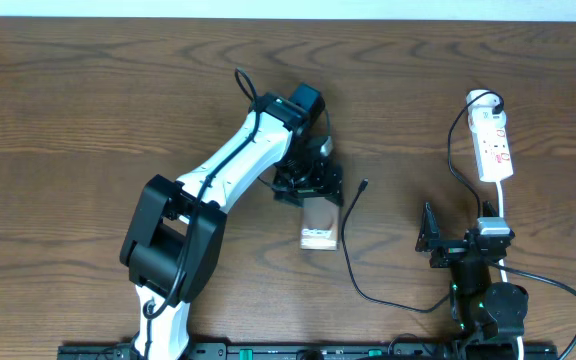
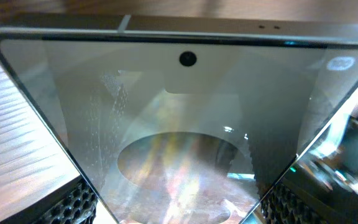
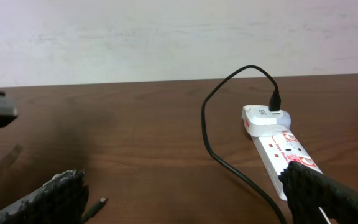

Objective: Plug charger to phone and switch on socket
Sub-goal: 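Lift the phone with the left gripper and tilt it upright, then hold the phone raised upright near the cable tip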

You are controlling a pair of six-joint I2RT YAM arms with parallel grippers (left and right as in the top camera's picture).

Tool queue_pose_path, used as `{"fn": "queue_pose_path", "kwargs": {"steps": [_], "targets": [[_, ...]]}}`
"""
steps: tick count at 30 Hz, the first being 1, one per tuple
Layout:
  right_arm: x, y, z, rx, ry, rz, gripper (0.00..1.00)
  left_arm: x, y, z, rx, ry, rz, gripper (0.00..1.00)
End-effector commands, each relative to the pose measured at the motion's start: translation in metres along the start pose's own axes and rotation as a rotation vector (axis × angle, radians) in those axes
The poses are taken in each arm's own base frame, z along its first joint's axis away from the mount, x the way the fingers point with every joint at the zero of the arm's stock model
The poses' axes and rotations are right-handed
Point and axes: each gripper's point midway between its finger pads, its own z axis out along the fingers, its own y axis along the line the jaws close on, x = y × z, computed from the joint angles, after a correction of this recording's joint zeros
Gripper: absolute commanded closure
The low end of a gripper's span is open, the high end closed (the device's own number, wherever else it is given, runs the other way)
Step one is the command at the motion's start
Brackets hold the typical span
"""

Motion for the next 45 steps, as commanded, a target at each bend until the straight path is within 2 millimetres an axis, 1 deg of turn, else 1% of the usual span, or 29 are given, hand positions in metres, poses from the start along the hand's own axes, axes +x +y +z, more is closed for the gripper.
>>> {"fn": "queue_pose_path", "kwargs": {"steps": [1,2,6,7,10,17,25,33,45], "targets": [[0.001,0.005,0.000,-0.021,0.001,-0.009,0.01,0.002,-0.051,-0.022,0.323,0.025,0.134,0.67],[0.001,0.005,0.000,-0.021,0.001,-0.009,0.01,0.001,-0.061,-0.030,0.402,0.020,0.164,0.67],[0.001,0.005,0.000,-0.021,0.001,-0.009,0.01,-0.003,-0.066,-0.045,0.505,0.007,0.179,0.67],[0.001,0.005,0.000,-0.021,0.001,-0.009,0.01,-0.003,-0.072,-0.058,0.589,0.004,0.190,0.67],[0.001,0.005,0.000,-0.021,0.001,-0.009,0.01,-0.004,-0.082,-0.082,0.746,-0.010,0.222,0.67],[0.001,0.005,0.000,-0.021,0.001,-0.009,0.01,-0.011,-0.079,-0.122,0.922,-0.064,0.235,0.67],[0.001,0.005,0.000,-0.021,0.001,-0.009,0.01,-0.020,-0.064,-0.134,0.926,-0.107,0.208,0.67],[0.001,0.005,0.000,-0.021,0.001,-0.009,0.01,-0.021,-0.063,-0.134,0.926,-0.107,0.203,0.67],[0.001,0.005,0.000,-0.021,0.001,-0.009,0.01,-0.021,-0.063,-0.134,0.931,-0.019,0.026,0.67]]}}
